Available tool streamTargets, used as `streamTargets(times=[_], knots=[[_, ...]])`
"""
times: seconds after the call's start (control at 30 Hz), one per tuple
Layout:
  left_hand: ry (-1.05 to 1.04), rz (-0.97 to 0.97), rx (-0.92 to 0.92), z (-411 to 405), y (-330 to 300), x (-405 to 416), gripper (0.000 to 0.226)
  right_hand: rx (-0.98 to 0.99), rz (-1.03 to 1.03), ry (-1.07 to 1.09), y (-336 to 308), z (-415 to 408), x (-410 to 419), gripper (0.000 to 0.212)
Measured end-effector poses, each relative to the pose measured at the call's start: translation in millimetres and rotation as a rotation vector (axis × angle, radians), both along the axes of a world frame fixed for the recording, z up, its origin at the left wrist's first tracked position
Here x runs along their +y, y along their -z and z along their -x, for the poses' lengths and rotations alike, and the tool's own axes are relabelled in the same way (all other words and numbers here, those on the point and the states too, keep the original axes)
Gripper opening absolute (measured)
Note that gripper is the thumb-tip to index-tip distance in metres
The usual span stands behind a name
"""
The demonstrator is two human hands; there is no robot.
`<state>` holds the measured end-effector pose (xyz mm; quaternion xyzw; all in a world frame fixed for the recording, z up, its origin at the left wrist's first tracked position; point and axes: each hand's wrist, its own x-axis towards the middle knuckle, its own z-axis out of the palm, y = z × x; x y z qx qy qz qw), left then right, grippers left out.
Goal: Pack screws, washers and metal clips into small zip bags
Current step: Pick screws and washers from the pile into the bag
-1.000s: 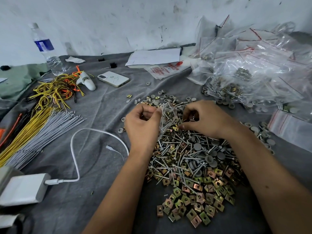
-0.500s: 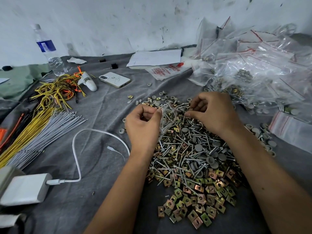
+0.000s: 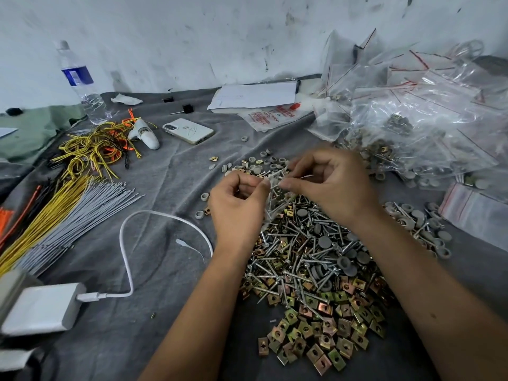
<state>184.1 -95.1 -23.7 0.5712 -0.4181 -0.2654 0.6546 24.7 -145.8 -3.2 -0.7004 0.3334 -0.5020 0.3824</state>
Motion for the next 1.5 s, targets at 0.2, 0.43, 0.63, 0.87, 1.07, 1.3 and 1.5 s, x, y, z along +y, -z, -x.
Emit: streamTargets(times=[0.2,0.43,0.63,0.87,1.07,1.3,1.5], knots=[[-0.017,0.004,0.010,-1,2,-1,0.019,0.026,0.011,0.129,-4,10,-6,0.010],[-0.082,0.017,0.010,-2,2,-2,0.018,0.794,0.106,0.200,3,20,-15,0.027],[-0.093,0.020,-0.002,-2,3,-3,0.019,0.951,0.041,0.048,3,15,-15,0.029],[-0.095,0.022,-0.005,-3,5,-3,0.015,0.811,0.033,0.039,3,14,-12,0.019],[-0.103,0.018,0.007,-4,4,-4,0.017,0.379,-0.034,0.167,-4,15,-9,0.017],[-0.088,0.019,0.002,-3,4,-3,0.016,0.098,-0.022,0.020,-8,10,-4,0.018],[-0.085,0.027,0.024,-3,3,-3,0.013,0.182,-0.039,-0.153,-7,6,-1,0.033]])
